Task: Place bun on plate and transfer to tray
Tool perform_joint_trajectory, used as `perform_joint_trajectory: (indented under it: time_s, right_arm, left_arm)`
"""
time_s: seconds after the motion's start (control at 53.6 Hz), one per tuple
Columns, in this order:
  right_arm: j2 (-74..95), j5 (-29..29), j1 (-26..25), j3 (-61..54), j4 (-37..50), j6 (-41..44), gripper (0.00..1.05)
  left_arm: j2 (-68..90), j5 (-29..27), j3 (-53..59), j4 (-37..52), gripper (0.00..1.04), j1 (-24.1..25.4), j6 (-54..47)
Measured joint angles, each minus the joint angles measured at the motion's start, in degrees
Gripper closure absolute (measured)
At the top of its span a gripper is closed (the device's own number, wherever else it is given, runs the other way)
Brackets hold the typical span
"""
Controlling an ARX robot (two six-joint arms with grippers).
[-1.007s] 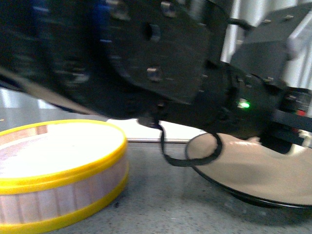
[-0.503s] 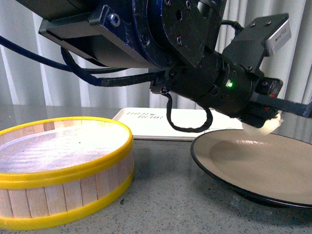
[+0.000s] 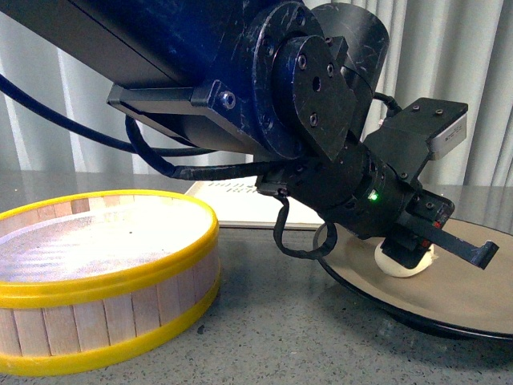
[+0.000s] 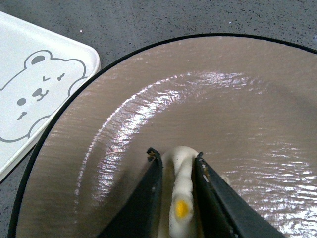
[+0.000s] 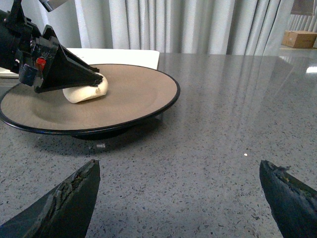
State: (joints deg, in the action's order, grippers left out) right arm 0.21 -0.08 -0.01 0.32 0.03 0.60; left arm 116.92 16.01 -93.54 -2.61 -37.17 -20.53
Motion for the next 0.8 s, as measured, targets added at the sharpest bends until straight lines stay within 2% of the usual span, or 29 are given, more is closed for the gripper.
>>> perform_joint_trajectory:
  time_s: [0.037,0.112,0.392,0.671,0.746,0.802]
  right_arm:
    - [0.00,0.00,0.00,0.00,0.00,0.00,0.08]
    - [0.00,0.00,0.00,0.00,0.00,0.00,0.08]
    - [0.00,0.00,0.00,0.00,0.00,0.00,0.08]
    - [0.00,0.00,0.00,0.00,0.00,0.00,0.08]
    - [0.00,0.00,0.00,0.00,0.00,0.00,0.08]
    - [0.00,0.00,0.00,0.00,0.00,0.00,0.08]
  left_arm:
    - [0.00,-0.02,0.00,0.00,0.71,0.02,0.04]
    - [-0.07,0.37,0.00,0.00,0.61,0.02,0.22]
    - [-1.49,2.51,-0.50,1.05,0.06,0.48,5.75]
    - [-3.30,3.39,-4.31,2.51,0.07,3.69,13.66]
    - [-3.96,1.70,-5.16,3.15,0.07,5.49,16.31]
    - [-4.15,-1.84,-6.12,3.80,0.07,7.28,18.10]
